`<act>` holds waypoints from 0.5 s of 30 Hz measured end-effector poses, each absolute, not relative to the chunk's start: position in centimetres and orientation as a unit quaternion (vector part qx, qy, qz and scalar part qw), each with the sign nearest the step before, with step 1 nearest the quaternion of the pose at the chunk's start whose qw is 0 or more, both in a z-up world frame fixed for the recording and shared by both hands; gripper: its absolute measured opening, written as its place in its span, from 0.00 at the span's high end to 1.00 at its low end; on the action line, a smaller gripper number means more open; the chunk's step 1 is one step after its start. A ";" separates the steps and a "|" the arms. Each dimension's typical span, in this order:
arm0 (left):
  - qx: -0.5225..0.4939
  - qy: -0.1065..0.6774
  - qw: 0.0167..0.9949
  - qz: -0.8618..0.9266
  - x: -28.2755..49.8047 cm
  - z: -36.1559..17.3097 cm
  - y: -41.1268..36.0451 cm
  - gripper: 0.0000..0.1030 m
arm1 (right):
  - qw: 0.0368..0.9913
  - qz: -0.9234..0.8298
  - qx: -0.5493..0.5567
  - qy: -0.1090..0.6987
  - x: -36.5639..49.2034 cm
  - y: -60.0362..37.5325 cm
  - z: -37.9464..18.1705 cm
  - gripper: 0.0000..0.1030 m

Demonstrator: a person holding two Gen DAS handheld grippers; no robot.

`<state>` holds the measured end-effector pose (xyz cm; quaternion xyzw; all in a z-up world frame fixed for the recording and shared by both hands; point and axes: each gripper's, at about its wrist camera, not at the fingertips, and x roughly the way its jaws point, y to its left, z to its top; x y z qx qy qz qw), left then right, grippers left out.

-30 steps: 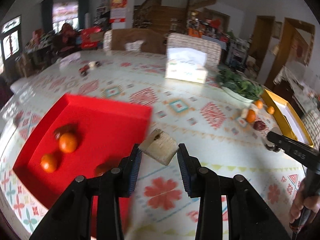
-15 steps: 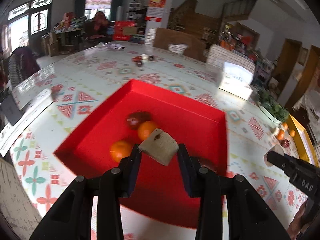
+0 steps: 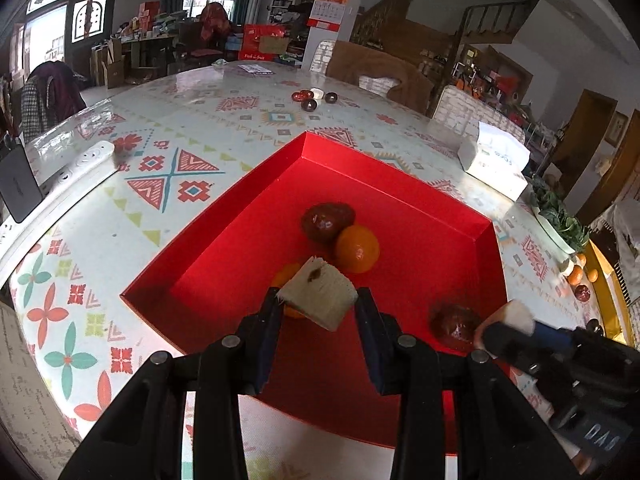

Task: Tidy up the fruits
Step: 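Carry the beige cake and white cube over the red tray, then open the right tool to drop the cake while the left tool drops the cube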

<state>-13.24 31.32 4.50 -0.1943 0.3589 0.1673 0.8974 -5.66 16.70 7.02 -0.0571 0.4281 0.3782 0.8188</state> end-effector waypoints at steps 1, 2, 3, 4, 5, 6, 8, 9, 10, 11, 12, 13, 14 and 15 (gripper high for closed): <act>-0.195 0.358 0.898 0.166 -13.3 4.5 31.4 0.65 | 0.817 0.380 -0.059 0.430 -5.7 17.2 6.8 0.67; -0.196 0.357 0.898 0.164 -13.3 4.6 31.6 0.65 | 0.815 0.382 -0.060 0.432 -5.8 17.5 6.6 0.67; -0.198 0.357 0.898 0.162 -13.3 4.6 31.7 0.65 | 0.813 0.384 -0.061 0.434 -5.9 17.7 6.5 0.67; -0.200 0.356 0.899 0.160 -13.3 4.5 31.8 0.65 | 0.811 0.385 -0.063 0.436 -6.1 18.0 6.3 0.67; -0.203 0.355 0.899 0.156 -13.4 4.5 31.8 0.65 | 0.810 0.386 -0.065 0.438 -6.3 18.2 6.1 0.67; -0.205 0.355 0.899 0.153 -13.4 4.4 31.8 0.65 | 0.808 0.387 -0.066 0.440 -6.3 18.5 5.9 0.67; -0.207 0.356 0.899 0.149 -13.4 4.3 31.9 0.65 | 0.805 0.389 -0.068 0.443 -6.5 18.9 5.6 0.67; -0.208 0.356 0.899 0.147 -13.4 4.3 31.8 0.65 | 0.804 0.389 -0.070 0.444 -6.6 19.1 5.4 0.67; -0.209 0.357 0.899 0.144 -13.3 4.2 31.8 0.65 | 0.804 0.389 -0.071 0.445 -6.6 19.2 5.2 0.67; -0.211 0.358 0.899 0.143 -13.3 4.2 31.8 0.65 | 0.803 0.389 -0.072 0.446 -6.7 19.3 5.1 0.67; -0.213 0.359 0.898 0.141 -13.3 4.1 31.8 0.64 | 0.803 0.389 -0.072 0.446 -6.6 19.4 5.1 0.67; -0.216 0.359 0.897 0.139 -13.3 4.1 31.8 0.63 | 0.803 0.388 -0.072 0.447 -6.6 19.4 5.0 0.67; -0.217 0.358 0.897 0.139 -13.3 4.1 31.8 0.61 | 0.803 0.388 -0.072 0.447 -6.6 19.4 5.0 0.67; -0.217 0.358 0.897 0.140 -13.3 4.1 31.8 0.59 | 0.803 0.387 -0.072 0.447 -6.6 19.4 4.9 0.67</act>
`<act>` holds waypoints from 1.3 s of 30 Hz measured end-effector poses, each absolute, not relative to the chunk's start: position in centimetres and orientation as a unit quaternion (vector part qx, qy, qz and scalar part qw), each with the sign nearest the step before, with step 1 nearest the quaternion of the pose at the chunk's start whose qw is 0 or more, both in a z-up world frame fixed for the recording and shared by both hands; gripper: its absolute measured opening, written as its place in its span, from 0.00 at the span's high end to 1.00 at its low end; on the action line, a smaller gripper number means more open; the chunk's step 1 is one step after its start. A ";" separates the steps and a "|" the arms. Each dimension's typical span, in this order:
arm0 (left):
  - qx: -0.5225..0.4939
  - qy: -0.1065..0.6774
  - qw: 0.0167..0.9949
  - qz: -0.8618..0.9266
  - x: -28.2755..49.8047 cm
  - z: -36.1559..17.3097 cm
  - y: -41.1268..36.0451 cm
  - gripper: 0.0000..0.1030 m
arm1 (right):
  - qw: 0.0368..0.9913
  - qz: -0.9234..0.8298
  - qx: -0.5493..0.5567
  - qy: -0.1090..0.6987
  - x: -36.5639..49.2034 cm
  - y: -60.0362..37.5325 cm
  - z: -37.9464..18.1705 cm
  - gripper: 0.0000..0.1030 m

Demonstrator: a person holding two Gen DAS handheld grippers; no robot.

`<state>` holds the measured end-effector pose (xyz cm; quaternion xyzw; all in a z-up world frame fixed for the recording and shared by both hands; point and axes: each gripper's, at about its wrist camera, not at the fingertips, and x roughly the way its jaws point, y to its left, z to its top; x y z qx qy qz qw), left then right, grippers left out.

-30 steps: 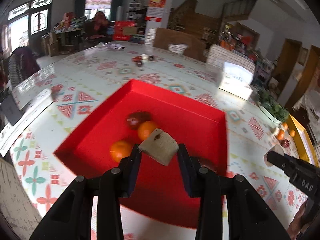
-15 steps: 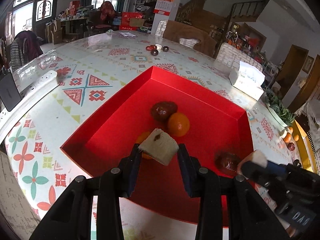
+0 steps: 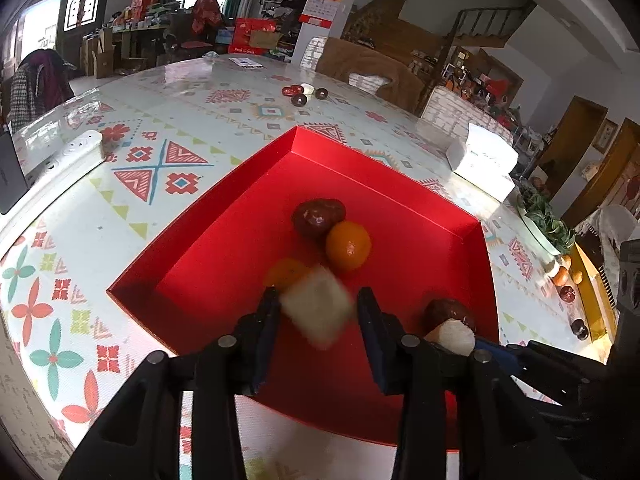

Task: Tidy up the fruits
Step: 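Open the right tool to drop the cake while the left tool drops the cube, then move both open tools back to the remaining food on the table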

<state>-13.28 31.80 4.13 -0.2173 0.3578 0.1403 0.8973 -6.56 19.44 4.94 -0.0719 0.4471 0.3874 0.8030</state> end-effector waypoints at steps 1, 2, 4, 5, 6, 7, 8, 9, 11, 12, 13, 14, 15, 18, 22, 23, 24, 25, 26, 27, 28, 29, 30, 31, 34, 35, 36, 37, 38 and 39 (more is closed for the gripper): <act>-0.219 0.356 0.897 0.141 -13.3 4.2 31.8 0.56 | 0.803 0.387 -0.071 0.447 -6.6 19.4 4.9 0.67; -0.221 0.355 0.897 0.142 -13.4 4.3 31.9 0.53 | 0.803 0.387 -0.071 0.447 -6.6 19.5 4.9 0.66; -0.226 0.351 0.897 0.144 -13.6 4.5 32.0 0.48 | 0.804 0.387 -0.070 0.445 -6.6 19.4 5.0 0.66; -0.227 0.349 0.897 0.145 -13.8 4.7 32.0 0.45 | 0.805 0.387 -0.070 0.444 -6.6 19.4 5.0 0.66; -0.228 0.348 0.898 0.146 -13.8 4.8 32.1 0.45 | 0.805 0.388 -0.070 0.444 -6.7 19.4 5.1 0.66; -0.229 0.346 0.898 0.147 -14.0 5.1 32.1 0.43 | 0.805 0.390 -0.069 0.442 -6.8 19.4 5.2 0.66; -0.231 0.345 0.898 0.147 -14.1 5.2 32.1 0.40 | 0.806 0.391 -0.068 0.440 -6.8 19.3 5.4 0.66; -0.234 0.342 0.898 0.148 -14.3 5.5 32.1 0.38 | 0.806 0.392 -0.067 0.438 -6.9 19.2 5.5 0.66; -0.241 0.336 0.898 0.151 -14.6 6.0 32.2 0.35 | 0.808 0.394 -0.065 0.433 -7.1 19.0 6.0 0.66; -0.244 0.332 0.898 0.153 -14.8 6.2 32.3 0.35 | 0.809 0.395 -0.063 0.431 -7.2 18.9 6.2 0.66; -0.246 0.329 0.899 0.154 -15.0 6.5 32.3 0.35 | 0.810 0.396 -0.061 0.429 -7.4 18.7 6.3 0.65; -0.246 0.326 0.899 0.157 -15.2 6.8 32.3 0.34 | 0.811 0.396 -0.059 0.426 -7.5 18.5 6.5 0.64; -0.247 0.323 0.900 0.159 -15.3 7.1 32.2 0.34 | 0.812 0.396 -0.058 0.425 -7.5 18.2 6.7 0.63; -0.245 0.318 0.902 0.159 -15.6 7.8 31.7 0.34 | 0.816 0.393 -0.051 0.420 -7.8 17.4 7.2 0.61; -0.234 0.316 0.908 0.148 -15.8 8.7 30.2 0.33 | 0.824 0.385 -0.040 0.414 -7.9 15.5 7.7 0.59; -0.230 0.314 0.910 0.144 -15.9 9.0 29.7 0.33 | 0.825 0.383 -0.038 0.413 -7.8 15.1 7.7 0.59; -0.226 0.313 0.912 0.140 -15.9 9.3 29.3 0.33 | 0.827 0.380 -0.035 0.413 -7.8 14.5 7.8 0.59; -0.222 0.313 0.913 0.137 -15.9 9.5 28.8 0.33 | 0.829 0.376 -0.031 0.412 -7.8 13.9 7.9 0.58; -0.217 0.313 0.915 0.134 -15.8 9.7 28.2 0.33 | 0.832 0.372 -0.028 0.411 -7.8 13.2 8.0 0.58; -0.214 0.313 0.916 0.131 -15.7 9.9 27.8 0.33 | 0.834 0.368 -0.025 0.411 -7.7 12.5 8.0 0.58; -0.210 0.313 0.917 0.128 -15.5 10.1 27.3 0.33 | 0.837 0.363 -0.020 0.410 -7.7 11.6 8.0 0.58; -0.206 0.314 0.919 0.124 -15.3 10.3 26.7 0.33 | 0.839 0.357 -0.017 0.409 -7.6 10.7 8.0 0.58; -0.203 0.315 0.919 0.120 -15.2 10.3 26.2 0.32 | 0.842 0.352 -0.014 0.409 -7.5 9.9 8.0 0.58; -0.198 0.316 0.921 0.115 -15.0 10.5 25.5 0.32 | 0.845 0.345 -0.010 0.409 -7.3 8.8 8.0 0.58; -0.185 0.320 0.923 0.103 -14.4 10.7 23.5 0.32 | 0.854 0.318 0.004 0.412 -6.5 5.4 7.8 0.58; -0.181 0.322 0.924 0.099 -14.2 10.7 22.8 0.32 | 0.857 0.308 0.009 0.413 -6.2 4.2 7.7 0.58; -0.176 0.324 0.925 0.094 -14.0 10.8 22.1 0.32 | 0.859 0.300 0.015 0.414 -5.9 3.1 7.6 0.58; -0.172 0.326 0.926 0.089 -13.7 10.8 21.4 0.32 | 0.862 0.289 0.022 0.415 -5.6 1.8 7.6 0.58; -0.168 0.328 0.926 0.083 -13.4 10.8 20.6 0.32 | 0.865 0.278 0.030 0.416 -5.1 0.4 7.6 0.58; -0.166 0.330 0.926 0.079 -13.3 10.8 20.1 0.32 | 0.869 0.266 0.038 0.416 -4.7 -1.1 7.6 0.58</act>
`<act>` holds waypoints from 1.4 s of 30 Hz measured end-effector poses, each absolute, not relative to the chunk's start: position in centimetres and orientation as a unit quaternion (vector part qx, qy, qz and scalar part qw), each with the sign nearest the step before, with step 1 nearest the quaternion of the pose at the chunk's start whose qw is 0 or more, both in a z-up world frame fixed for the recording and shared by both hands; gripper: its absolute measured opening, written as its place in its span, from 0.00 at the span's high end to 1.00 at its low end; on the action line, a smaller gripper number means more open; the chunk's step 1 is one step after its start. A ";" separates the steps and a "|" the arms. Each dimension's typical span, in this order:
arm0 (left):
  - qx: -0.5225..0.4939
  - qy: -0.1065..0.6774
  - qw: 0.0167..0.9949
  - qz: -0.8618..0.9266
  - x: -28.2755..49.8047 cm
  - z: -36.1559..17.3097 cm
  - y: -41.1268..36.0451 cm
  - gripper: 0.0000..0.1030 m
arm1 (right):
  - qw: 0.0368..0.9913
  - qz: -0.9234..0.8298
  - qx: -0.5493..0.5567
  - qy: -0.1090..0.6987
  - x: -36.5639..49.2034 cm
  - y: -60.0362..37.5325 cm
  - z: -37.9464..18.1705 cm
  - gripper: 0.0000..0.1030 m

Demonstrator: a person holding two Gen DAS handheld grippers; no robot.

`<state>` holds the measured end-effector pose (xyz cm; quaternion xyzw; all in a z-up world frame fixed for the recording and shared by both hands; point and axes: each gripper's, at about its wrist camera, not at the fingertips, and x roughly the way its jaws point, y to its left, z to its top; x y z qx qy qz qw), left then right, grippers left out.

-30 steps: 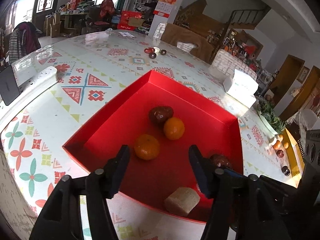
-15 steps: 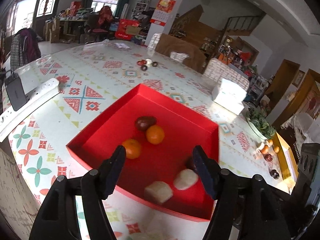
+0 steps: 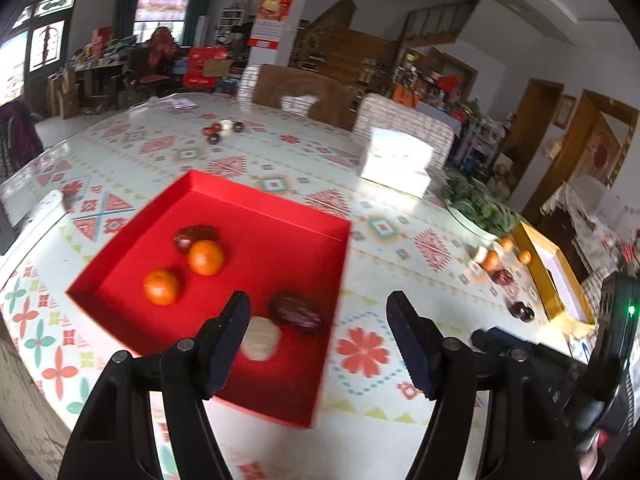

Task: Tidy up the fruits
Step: 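Move both open tools back to the remaining food on the table, then grasp a mandarin orange with the right tool while the left tool grasps a red date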

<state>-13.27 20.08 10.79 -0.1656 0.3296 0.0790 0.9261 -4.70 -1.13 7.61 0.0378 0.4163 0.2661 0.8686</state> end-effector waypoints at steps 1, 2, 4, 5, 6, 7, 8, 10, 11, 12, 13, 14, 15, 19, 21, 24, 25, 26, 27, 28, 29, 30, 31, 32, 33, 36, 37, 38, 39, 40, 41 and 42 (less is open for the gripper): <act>-0.163 0.332 0.926 0.073 -13.0 10.8 19.4 0.32 | 0.872 0.256 0.043 0.416 -4.4 -2.4 7.7 0.58; -0.160 0.334 0.926 0.068 -12.7 10.7 18.7 0.32 | 0.875 0.245 0.047 0.415 -4.0 -3.6 7.8 0.58; -0.154 0.337 0.927 0.060 -12.3 10.6 17.6 0.31 | 0.882 0.222 0.057 0.412 -3.4 -6.2 8.0 0.58; -0.151 0.339 0.927 0.055 -12.2 10.5 17.1 0.28 | 0.884 0.211 0.062 0.412 -3.0 -7.4 8.1 0.58; -0.148 0.341 0.927 0.052 -12.0 10.4 16.7 0.27 | 0.886 0.201 0.070 0.411 -2.7 -8.7 8.2 0.58; -0.144 0.343 0.927 0.048 -11.8 10.3 16.1 0.27 | 0.888 0.194 0.075 0.410 -2.5 -9.6 8.3 0.58; -0.141 0.345 0.927 0.045 -11.7 10.2 15.8 0.27 | 0.890 0.185 0.080 0.409 -2.2 -10.7 8.4 0.58; -0.135 0.349 0.926 0.040 -11.4 10.0 15.2 0.27 | 0.893 0.168 0.092 0.407 -1.6 -12.8 8.5 0.58; -0.133 0.351 0.926 0.038 -11.3 9.9 14.9 0.27 | 0.894 0.161 0.097 0.406 -1.3 -13.5 8.5 0.58; -0.131 0.352 0.926 0.037 -11.3 9.9 14.7 0.27 | 0.895 0.155 0.100 0.405 -1.0 -14.1 8.6 0.58; -0.129 0.353 0.926 0.035 -11.2 9.9 14.4 0.27 | 0.897 0.147 0.104 0.404 -0.6 -15.0 8.7 0.58; -0.128 0.353 0.926 0.034 -11.1 9.9 14.3 0.27 | 0.898 0.141 0.107 0.402 -0.3 -15.5 8.8 0.58; -0.127 0.353 0.926 0.033 -11.1 9.9 14.2 0.27 | 0.899 0.136 0.109 0.401 0.1 -16.0 8.9 0.58; -0.126 0.357 0.925 0.030 -10.8 9.6 13.8 0.27 | 0.901 0.120 0.118 0.400 1.8 -17.6 9.4 0.58; -0.127 0.360 0.924 0.028 -10.6 9.4 13.7 0.27 | 0.900 0.116 0.120 0.402 2.9 -17.8 9.3 0.58; -0.125 0.367 0.921 0.025 -10.2 9.0 13.5 0.27 | 0.895 0.115 0.120 0.415 5.0 -17.6 8.8 0.58; -0.124 0.369 0.921 0.024 -10.1 8.8 13.5 0.27 | 0.892 0.116 0.122 0.421 5.8 -17.5 8.5 0.58; -0.123 0.371 0.920 0.024 -9.9 8.7 13.5 0.27 | 0.887 0.117 0.125 0.428 6.8 -17.3 8.1 0.58; -0.123 0.373 0.919 0.023 -9.8 8.5 13.5 0.27 | 0.884 0.117 0.129 0.434 7.6 -17.2 7.7 0.58; -0.123 0.374 0.919 0.023 -9.7 8.4 13.6 0.27 | 0.881 0.117 0.131 0.440 8.2 -17.0 7.3 0.58; -0.123 0.376 0.918 0.024 -9.6 8.3 13.7 0.27 | 0.878 0.116 0.133 0.444 8.9 -16.9 7.0 0.58; -0.124 0.377 0.917 0.024 -9.5 8.2 13.7 0.27 | 0.876 0.113 0.134 0.449 9.6 -16.7 6.6 0.58; -0.124 0.379 0.917 0.025 -9.3 8.1 13.8 0.27 | 0.874 0.110 0.134 0.453 10.3 -16.6 6.3 0.58; -0.125 0.380 0.916 0.025 -9.3 8.0 14.0 0.27 | 0.872 0.107 0.136 0.457 11.0 -16.5 5.9 0.58; -0.126 0.382 0.915 0.026 -9.1 7.9 14.1 0.27 | 0.871 0.106 0.139 0.460 11.5 -16.4 5.6 0.58; -0.128 0.386 0.913 0.027 -8.8 7.6 14.3 0.27 | 0.867 0.100 0.146 0.465 12.9 -16.2 4.9 0.58; -0.130 0.388 0.912 0.027 -8.7 7.4 14.4 0.27 | 0.867 0.097 0.145 0.468 13.2 -16.1 4.7 0.58; -0.132 0.390 0.911 0.026 -8.6 7.3 14.5 0.27 | 0.866 0.095 0.147 0.468 13.5 -16.1 4.5 0.58; -0.134 0.392 0.910 0.024 -8.5 7.1 14.5 0.27 | 0.865 0.096 0.151 0.468 13.7 -16.0 4.4 0.58; -0.135 0.394 0.909 0.023 -8.4 7.0 14.5 0.27 | 0.864 0.098 0.155 0.469 13.9 -16.0 4.4 0.57; -0.135 0.395 0.909 0.023 -8.4 7.0 14.5 0.27 | 0.862 0.102 0.159 0.471 14.0 -15.8 4.3 0.57; -0.135 0.395 0.908 0.023 -8.4 6.9 14.4 0.27 | 0.860 0.107 0.160 0.473 14.0 -15.6 4.3 0.57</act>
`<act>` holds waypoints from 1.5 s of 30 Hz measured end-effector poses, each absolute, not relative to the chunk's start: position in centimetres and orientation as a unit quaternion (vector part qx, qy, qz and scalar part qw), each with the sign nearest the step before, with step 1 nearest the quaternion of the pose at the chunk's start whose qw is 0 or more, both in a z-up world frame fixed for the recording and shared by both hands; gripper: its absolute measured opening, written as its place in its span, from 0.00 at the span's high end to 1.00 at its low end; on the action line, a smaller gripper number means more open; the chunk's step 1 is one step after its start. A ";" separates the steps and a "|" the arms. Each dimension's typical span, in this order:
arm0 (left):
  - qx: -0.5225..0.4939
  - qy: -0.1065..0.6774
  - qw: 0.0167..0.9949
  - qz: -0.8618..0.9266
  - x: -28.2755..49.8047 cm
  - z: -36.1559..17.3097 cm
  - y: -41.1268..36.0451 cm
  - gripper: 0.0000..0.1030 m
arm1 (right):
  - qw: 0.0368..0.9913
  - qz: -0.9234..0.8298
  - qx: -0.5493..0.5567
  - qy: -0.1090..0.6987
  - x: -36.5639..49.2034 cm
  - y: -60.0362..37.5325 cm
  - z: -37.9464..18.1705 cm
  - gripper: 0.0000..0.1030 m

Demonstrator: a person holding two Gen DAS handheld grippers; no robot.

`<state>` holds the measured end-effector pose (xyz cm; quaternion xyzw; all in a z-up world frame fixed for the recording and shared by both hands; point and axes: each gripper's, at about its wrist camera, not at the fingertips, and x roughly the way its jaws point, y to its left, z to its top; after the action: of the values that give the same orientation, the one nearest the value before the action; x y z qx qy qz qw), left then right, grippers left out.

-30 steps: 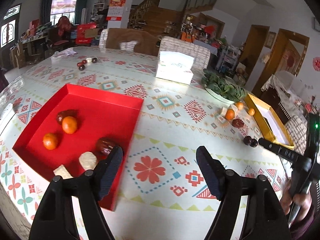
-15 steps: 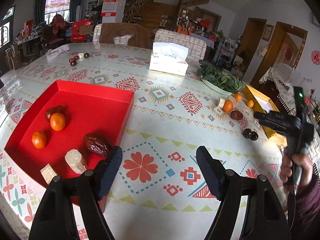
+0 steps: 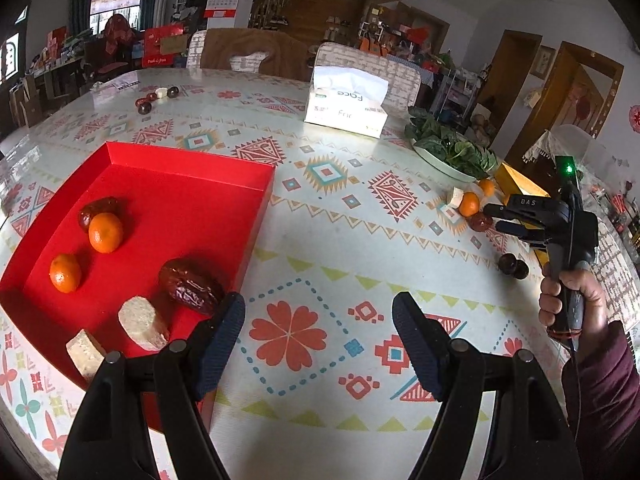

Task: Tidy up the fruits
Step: 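Grasp a mandarin orange with the right tool while the left tool grasps a red date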

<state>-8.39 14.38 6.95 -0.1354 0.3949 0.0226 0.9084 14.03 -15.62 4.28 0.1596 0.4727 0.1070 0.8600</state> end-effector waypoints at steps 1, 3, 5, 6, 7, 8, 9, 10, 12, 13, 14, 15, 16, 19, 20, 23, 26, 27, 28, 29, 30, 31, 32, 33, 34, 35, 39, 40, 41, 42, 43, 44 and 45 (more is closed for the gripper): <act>-0.136 0.395 0.908 0.022 -8.4 6.9 14.3 0.27 | 0.860 0.113 0.157 0.472 14.0 -15.3 4.3 0.57; -0.135 0.396 0.908 0.020 -8.4 6.9 14.1 0.27 | 0.860 0.123 0.147 0.473 13.8 -14.5 4.3 0.57; -0.134 0.397 0.908 0.018 -8.5 6.9 14.0 0.27 | 0.858 0.135 0.140 0.476 13.8 -13.6 4.3 0.57; -0.133 0.397 0.908 0.017 -8.5 6.9 13.9 0.27 | 0.857 0.139 0.137 0.476 13.7 -13.2 4.3 0.57; -0.133 0.397 0.908 0.017 -8.6 6.9 13.8 0.27 | 0.857 0.144 0.132 0.477 13.6 -12.7 4.3 0.57; -0.132 0.396 0.908 0.017 -8.7 7.0 13.7 0.27 | 0.856 0.150 0.127 0.478 13.5 -12.2 4.3 0.58; -0.131 0.395 0.909 0.017 -8.8 7.1 13.6 0.27 | 0.854 0.159 0.123 0.479 13.3 -11.7 4.4 0.58; -0.130 0.394 0.910 0.017 -8.8 7.2 13.6 0.27 | 0.851 0.171 0.120 0.483 13.0 -11.1 4.4 0.60; -0.129 0.393 0.910 0.017 -9.0 7.3 13.4 0.27 | 0.846 0.190 0.108 0.486 12.3 -10.1 4.4 0.60; -0.129 0.393 0.910 0.016 -8.9 7.4 13.4 0.27 | 0.843 0.203 0.100 0.488 11.8 -9.5 4.4 0.60; -0.128 0.393 0.911 0.015 -9.0 7.4 13.3 0.27 | 0.839 0.214 0.096 0.491 11.3 -9.0 4.4 0.60; -0.127 0.393 0.911 0.015 -9.0 7.4 13.3 0.27 | 0.834 0.227 0.092 0.495 10.8 -8.5 4.4 0.60; -0.126 0.393 0.911 0.013 -9.1 7.4 13.1 0.27 | 0.827 0.244 0.086 0.499 10.1 -7.8 4.4 0.60; -0.121 0.394 0.911 0.009 -9.2 7.5 12.7 0.27 | 0.810 0.284 0.068 0.509 8.2 -6.6 4.5 0.60; -0.118 0.393 0.912 0.007 -9.3 7.5 12.5 0.27 | 0.806 0.297 0.068 0.507 7.7 -6.6 4.7 0.60; -0.111 0.393 0.913 0.005 -9.3 7.5 12.1 0.27 | 0.825 0.287 0.084 0.479 7.0 -8.6 6.6 0.60; -0.105 0.394 0.913 -0.003 -8.8 7.5 11.3 0.27 | 0.857 0.228 0.107 0.449 7.5 -12.4 8.4 0.60; -0.102 0.394 0.913 -0.006 -8.6 7.6 11.1 0.27 | 0.862 0.215 0.111 0.445 7.7 -13.3 8.7 0.60; -0.097 0.394 0.914 -0.011 -8.3 7.7 10.7 0.27 | 0.865 0.202 0.119 0.444 8.1 -14.5 8.7 0.60; -0.092 0.394 0.915 -0.014 -7.9 7.8 10.4 0.27 | 0.865 0.192 0.125 0.445 8.2 -15.4 8.7 0.60; -0.083 0.393 0.916 -0.018 -7.4 7.9 9.8 0.27 | 0.866 0.184 0.130 0.447 8.4 -16.1 8.5 0.60; -0.077 0.393 0.916 -0.021 -7.0 7.9 9.4 0.27 | 0.866 0.177 0.132 0.449 8.7 -16.6 8.3 0.60; -0.070 0.393 0.917 -0.024 -6.5 8.0 8.9 0.27 | 0.866 0.172 0.134 0.451 9.0 -17.1 8.1 0.60; -0.063 0.394 0.917 -0.030 -5.9 8.0 8.3 0.27 | 0.865 0.169 0.136 0.452 9.3 -17.4 7.9 0.60; -0.059 0.396 0.916 -0.038 -5.3 7.9 7.8 0.27 | 0.864 0.167 0.140 0.454 9.6 -17.5 7.6 0.60; -0.057 0.399 0.914 -0.045 -4.6 7.8 7.2 0.27 | 0.863 0.166 0.145 0.455 9.9 -17.5 7.3 0.60; -0.042 0.408 0.909 -0.066 -2.2 7.0 5.3 0.27 | 0.857 0.171 0.153 0.462 11.5 -16.7 6.6 0.60; -0.038 0.411 0.908 -0.071 -1.5 6.7 4.9 0.27 | 0.855 0.174 0.154 0.464 12.1 -16.4 6.5 0.60; -0.036 0.414 0.907 -0.074 -1.0 6.4 4.6 0.27 | 0.853 0.178 0.156 0.465 12.6 -16.1 6.4 0.58; -0.036 0.418 0.905 -0.076 -0.3 6.1 4.4 0.27 | 0.852 0.181 0.158 0.466 13.1 -15.9 6.3 0.56; -0.035 0.422 0.903 -0.076 0.2 5.8 4.2 0.27 | 0.852 0.181 0.157 0.466 13.7 -15.5 6.2 0.53; -0.035 0.425 0.901 -0.076 0.7 5.5 4.0 0.27 | 0.852 0.181 0.154 0.466 14.1 -15.0 6.1 0.52; -0.034 0.428 0.900 -0.076 1.3 5.1 3.8 0.27 | 0.852 0.183 0.152 0.467 14.4 -14.8 6.0 0.52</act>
<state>1.29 3.84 5.13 -0.0337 0.4278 -0.0758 0.9001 14.45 -14.76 5.98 0.1520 0.4668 0.1826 0.8519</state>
